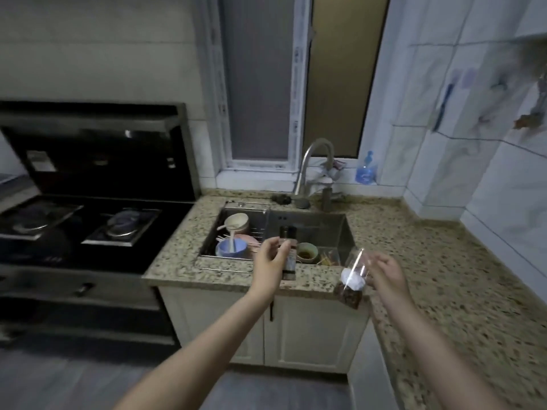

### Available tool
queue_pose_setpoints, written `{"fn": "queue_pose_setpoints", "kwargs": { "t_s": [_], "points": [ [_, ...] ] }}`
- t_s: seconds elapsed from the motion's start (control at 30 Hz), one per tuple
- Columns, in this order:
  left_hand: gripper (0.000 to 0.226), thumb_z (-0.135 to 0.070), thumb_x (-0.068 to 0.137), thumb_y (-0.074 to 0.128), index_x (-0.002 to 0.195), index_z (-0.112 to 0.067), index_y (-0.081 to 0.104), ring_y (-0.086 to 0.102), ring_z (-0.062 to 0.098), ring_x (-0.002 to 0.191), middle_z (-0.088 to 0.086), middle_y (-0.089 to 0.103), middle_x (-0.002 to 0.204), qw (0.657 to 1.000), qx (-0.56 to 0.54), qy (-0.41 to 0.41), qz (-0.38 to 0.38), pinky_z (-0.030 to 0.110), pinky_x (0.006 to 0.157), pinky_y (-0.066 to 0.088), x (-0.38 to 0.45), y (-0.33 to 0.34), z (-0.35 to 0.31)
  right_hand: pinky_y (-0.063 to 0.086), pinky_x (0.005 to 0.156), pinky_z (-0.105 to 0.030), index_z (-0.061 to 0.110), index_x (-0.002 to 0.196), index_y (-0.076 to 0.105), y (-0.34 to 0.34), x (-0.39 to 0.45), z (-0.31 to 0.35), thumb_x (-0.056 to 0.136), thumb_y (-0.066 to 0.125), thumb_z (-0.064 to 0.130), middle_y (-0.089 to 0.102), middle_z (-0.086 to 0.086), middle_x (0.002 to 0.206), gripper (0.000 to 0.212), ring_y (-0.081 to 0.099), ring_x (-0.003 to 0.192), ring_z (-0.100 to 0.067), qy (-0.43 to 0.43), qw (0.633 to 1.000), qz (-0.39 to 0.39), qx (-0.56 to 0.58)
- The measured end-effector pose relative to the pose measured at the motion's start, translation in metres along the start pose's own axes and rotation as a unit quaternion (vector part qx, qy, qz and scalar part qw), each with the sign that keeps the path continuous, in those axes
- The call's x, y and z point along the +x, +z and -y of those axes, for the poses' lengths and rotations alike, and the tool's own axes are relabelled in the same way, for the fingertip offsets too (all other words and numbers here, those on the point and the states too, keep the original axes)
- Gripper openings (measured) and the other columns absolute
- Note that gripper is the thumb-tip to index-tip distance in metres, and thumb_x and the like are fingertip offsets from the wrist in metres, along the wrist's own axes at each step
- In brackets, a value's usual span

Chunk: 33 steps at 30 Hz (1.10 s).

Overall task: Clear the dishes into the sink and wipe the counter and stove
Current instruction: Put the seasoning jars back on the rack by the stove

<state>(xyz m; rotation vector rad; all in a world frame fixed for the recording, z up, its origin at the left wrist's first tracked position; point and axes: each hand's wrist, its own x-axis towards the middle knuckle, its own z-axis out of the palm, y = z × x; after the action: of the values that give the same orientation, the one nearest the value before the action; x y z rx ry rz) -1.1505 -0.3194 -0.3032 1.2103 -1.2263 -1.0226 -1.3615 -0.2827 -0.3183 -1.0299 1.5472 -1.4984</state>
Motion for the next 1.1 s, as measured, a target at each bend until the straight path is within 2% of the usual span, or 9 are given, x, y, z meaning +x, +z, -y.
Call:
{"fn": "queue_pose_setpoints", "kwargs": {
  "t_s": [0.1, 0.17, 0.27, 0.4, 0.53, 0.6, 0.7, 0.83, 1.1],
  "points": [
    [0.009, -0.011, 0.092, 0.055, 0.099, -0.005, 0.057, 0.056, -0.016, 0.069, -0.004, 0.059, 0.086, 0.999, -0.014, 0.008, -0.045, 0.0, 0.066, 0.041, 0.009, -0.076, 0.005, 0.045, 0.047, -0.007, -0.007, 0.113, 0.049, 0.081, -0.013, 0.026, 0.093, 0.054, 0.011, 0.064, -0.012, 0.09, 0.028, 0.057, 0.064, -0.01, -0.03, 0.998, 0.056, -0.011],
    [0.01, -0.01, 0.092, 0.055, 0.1, -0.005, 0.058, 0.057, -0.009, 0.074, -0.001, 0.061, 0.089, 0.998, -0.016, 0.008, -0.065, 0.002, 0.067, 0.042, 0.008, -0.121, 0.006, 0.045, 0.047, -0.007, -0.002, 0.112, 0.049, 0.128, -0.025, 0.039, 0.092, 0.055, 0.014, 0.063, -0.003, 0.079, 0.027, 0.059, 0.061, -0.007, -0.039, 0.996, 0.081, 0.0],
    [0.016, -0.011, 0.092, 0.055, 0.104, -0.002, 0.059, 0.057, -0.004, 0.079, -0.001, 0.062, 0.089, 0.995, -0.021, -0.002, -0.096, 0.003, 0.067, 0.044, 0.005, -0.195, 0.014, 0.047, 0.052, -0.015, 0.003, 0.112, 0.048, 0.202, -0.044, 0.042, 0.091, 0.057, 0.023, 0.064, -0.002, 0.082, 0.031, 0.058, 0.067, -0.01, -0.038, 0.991, 0.127, -0.005],
    [0.009, -0.013, 0.093, 0.054, 0.099, -0.008, 0.058, 0.059, -0.015, 0.069, -0.01, 0.062, 0.083, 0.992, -0.005, -0.011, -0.129, 0.002, 0.065, 0.043, 0.012, -0.305, 0.023, 0.046, 0.047, -0.009, 0.002, 0.111, 0.047, 0.309, -0.073, 0.04, 0.091, 0.057, 0.019, 0.064, -0.004, 0.08, 0.028, 0.058, 0.065, -0.011, -0.021, 0.985, 0.174, -0.001],
    [0.009, -0.022, 0.092, 0.056, 0.097, -0.016, 0.061, 0.066, 0.001, 0.087, -0.006, 0.069, 0.089, 0.986, -0.005, -0.012, -0.166, 0.02, 0.079, 0.05, 0.021, -0.404, 0.037, 0.046, 0.047, -0.009, 0.002, 0.107, 0.048, 0.407, -0.099, 0.037, 0.09, 0.059, 0.018, 0.064, -0.005, 0.076, 0.025, 0.059, 0.051, 0.001, -0.018, 0.977, 0.214, 0.0],
    [0.005, -0.021, 0.093, 0.055, 0.094, -0.019, 0.06, 0.065, -0.004, 0.08, -0.009, 0.067, 0.085, 0.983, -0.005, -0.01, -0.183, 0.013, 0.074, 0.05, 0.02, -0.447, 0.041, 0.045, 0.047, -0.009, 0.003, 0.106, 0.047, 0.451, -0.112, 0.033, 0.09, 0.06, 0.02, 0.063, -0.005, 0.074, 0.026, 0.057, 0.046, 0.004, -0.013, 0.974, 0.226, 0.0],
    [0.006, -0.017, 0.094, 0.052, 0.094, -0.017, 0.059, 0.061, -0.013, 0.067, -0.011, 0.064, 0.08, 0.98, -0.003, -0.009, -0.2, 0.004, 0.058, 0.044, 0.017, -0.488, 0.039, 0.046, 0.046, -0.009, 0.005, 0.104, 0.045, 0.496, -0.129, 0.033, 0.088, 0.061, 0.019, 0.063, -0.006, 0.074, 0.026, 0.058, 0.046, 0.004, -0.011, 0.969, 0.248, 0.009],
    [0.009, -0.018, 0.094, 0.052, 0.099, -0.014, 0.059, 0.062, -0.01, 0.064, -0.008, 0.064, 0.082, 0.974, 0.0, -0.01, -0.228, 0.005, 0.055, 0.044, 0.025, -0.544, 0.044, 0.048, 0.05, -0.012, 0.008, 0.102, 0.049, 0.555, -0.146, 0.041, 0.087, 0.063, 0.022, 0.065, -0.006, 0.075, 0.025, 0.059, 0.055, -0.003, -0.019, 0.957, 0.291, 0.005],
    [0.006, -0.028, 0.09, 0.057, 0.096, -0.026, 0.056, 0.065, 0.013, 0.091, 0.0, 0.069, 0.094, 0.951, -0.005, -0.028, -0.307, 0.026, 0.079, 0.051, 0.064, -0.643, 0.066, 0.051, 0.071, -0.028, 0.005, 0.112, 0.051, 0.688, -0.146, 0.047, 0.085, 0.066, 0.025, 0.068, -0.005, 0.078, 0.037, 0.059, 0.068, -0.01, -0.02, 0.932, 0.362, -0.003]
  ]
}}
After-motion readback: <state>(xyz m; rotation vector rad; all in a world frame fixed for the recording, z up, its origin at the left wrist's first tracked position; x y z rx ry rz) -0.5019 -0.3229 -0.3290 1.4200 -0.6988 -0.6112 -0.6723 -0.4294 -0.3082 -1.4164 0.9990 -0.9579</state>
